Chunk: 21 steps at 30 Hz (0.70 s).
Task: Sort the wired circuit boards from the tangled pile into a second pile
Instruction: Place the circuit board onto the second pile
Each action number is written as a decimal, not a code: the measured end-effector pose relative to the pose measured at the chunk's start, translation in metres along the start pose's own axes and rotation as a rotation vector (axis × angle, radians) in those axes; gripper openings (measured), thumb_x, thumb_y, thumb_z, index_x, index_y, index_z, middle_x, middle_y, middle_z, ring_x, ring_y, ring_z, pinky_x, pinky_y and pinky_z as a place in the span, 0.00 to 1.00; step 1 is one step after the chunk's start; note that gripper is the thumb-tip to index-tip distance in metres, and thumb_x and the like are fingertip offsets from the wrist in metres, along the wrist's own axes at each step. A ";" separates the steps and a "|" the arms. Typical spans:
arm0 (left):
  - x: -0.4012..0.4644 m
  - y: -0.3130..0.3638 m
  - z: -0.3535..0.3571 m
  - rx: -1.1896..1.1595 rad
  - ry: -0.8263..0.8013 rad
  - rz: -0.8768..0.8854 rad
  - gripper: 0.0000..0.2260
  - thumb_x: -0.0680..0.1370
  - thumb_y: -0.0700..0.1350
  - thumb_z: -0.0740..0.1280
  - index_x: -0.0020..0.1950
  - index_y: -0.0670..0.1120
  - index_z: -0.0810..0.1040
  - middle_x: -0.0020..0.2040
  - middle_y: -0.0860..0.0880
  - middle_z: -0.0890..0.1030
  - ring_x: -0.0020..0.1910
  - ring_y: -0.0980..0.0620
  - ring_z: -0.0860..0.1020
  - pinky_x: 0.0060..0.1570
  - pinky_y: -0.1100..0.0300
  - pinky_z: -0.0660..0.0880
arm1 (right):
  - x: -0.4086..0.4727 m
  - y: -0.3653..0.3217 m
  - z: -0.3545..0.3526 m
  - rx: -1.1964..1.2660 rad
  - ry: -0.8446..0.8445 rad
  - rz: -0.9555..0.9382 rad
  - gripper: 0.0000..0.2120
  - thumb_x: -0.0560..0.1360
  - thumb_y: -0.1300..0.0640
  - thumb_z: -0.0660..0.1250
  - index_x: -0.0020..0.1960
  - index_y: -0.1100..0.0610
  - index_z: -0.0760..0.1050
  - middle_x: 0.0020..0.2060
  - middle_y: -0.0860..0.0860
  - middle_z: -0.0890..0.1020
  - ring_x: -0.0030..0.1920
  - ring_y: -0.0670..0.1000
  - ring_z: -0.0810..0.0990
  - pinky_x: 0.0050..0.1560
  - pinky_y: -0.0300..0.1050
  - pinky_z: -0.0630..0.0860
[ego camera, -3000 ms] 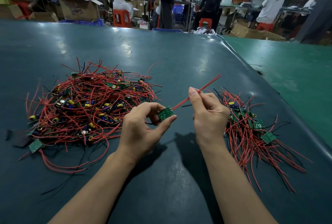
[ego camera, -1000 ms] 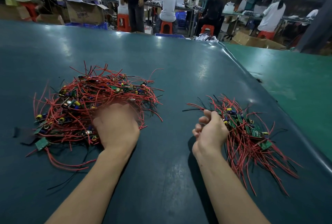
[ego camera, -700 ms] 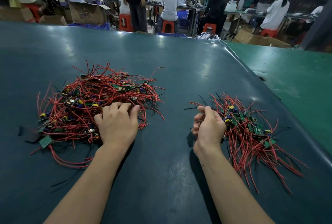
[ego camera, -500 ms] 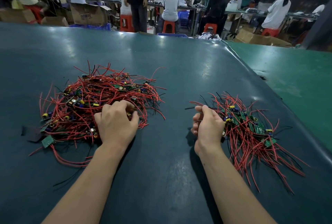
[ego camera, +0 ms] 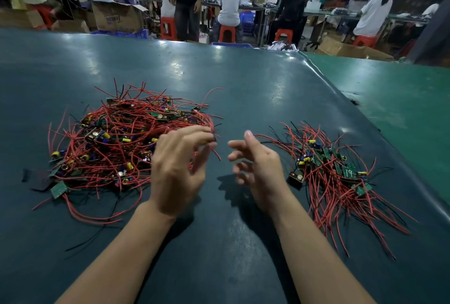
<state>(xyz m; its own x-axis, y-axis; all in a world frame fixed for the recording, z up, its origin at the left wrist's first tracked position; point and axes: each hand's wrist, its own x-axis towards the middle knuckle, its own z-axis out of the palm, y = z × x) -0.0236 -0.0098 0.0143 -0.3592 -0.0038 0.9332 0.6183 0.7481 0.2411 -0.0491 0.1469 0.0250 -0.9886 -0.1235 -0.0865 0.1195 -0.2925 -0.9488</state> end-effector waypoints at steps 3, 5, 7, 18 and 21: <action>-0.004 0.010 0.011 0.000 -0.161 0.031 0.08 0.77 0.40 0.69 0.53 0.40 0.82 0.54 0.46 0.83 0.49 0.44 0.80 0.48 0.46 0.75 | -0.007 0.001 0.005 -0.054 -0.180 -0.103 0.16 0.73 0.42 0.67 0.42 0.55 0.82 0.34 0.51 0.80 0.27 0.47 0.75 0.22 0.36 0.68; -0.004 0.008 0.014 -0.035 -0.203 -0.001 0.07 0.75 0.38 0.69 0.52 0.38 0.82 0.55 0.46 0.83 0.49 0.43 0.80 0.50 0.47 0.76 | -0.010 0.002 0.005 -0.141 -0.149 -0.206 0.13 0.71 0.46 0.69 0.43 0.55 0.82 0.35 0.50 0.81 0.29 0.47 0.76 0.24 0.37 0.70; -0.006 0.007 0.014 -0.082 -0.227 -0.012 0.08 0.73 0.33 0.71 0.52 0.38 0.83 0.55 0.47 0.83 0.50 0.44 0.80 0.51 0.48 0.77 | -0.010 0.001 0.002 -0.180 -0.082 -0.239 0.09 0.73 0.50 0.70 0.46 0.56 0.83 0.36 0.49 0.82 0.31 0.47 0.77 0.25 0.38 0.72; -0.006 0.011 0.017 -0.238 -0.216 -0.584 0.18 0.75 0.59 0.66 0.41 0.45 0.79 0.30 0.50 0.79 0.28 0.52 0.76 0.30 0.59 0.72 | -0.003 -0.002 0.003 -0.029 0.020 -0.197 0.03 0.78 0.64 0.67 0.51 0.60 0.77 0.35 0.52 0.85 0.26 0.49 0.78 0.22 0.38 0.71; -0.002 0.008 0.019 -0.482 -0.276 -0.758 0.13 0.77 0.56 0.69 0.45 0.46 0.80 0.30 0.54 0.81 0.26 0.59 0.76 0.29 0.66 0.70 | -0.004 0.002 0.005 -0.097 -0.015 -0.170 0.03 0.77 0.63 0.68 0.49 0.59 0.75 0.35 0.54 0.85 0.25 0.50 0.79 0.22 0.39 0.72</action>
<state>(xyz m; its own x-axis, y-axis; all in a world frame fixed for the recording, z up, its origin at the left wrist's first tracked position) -0.0310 0.0083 0.0089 -0.8995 -0.1732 0.4011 0.3525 0.2546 0.9005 -0.0443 0.1426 0.0250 -0.9922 -0.0943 0.0818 -0.0597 -0.2174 -0.9742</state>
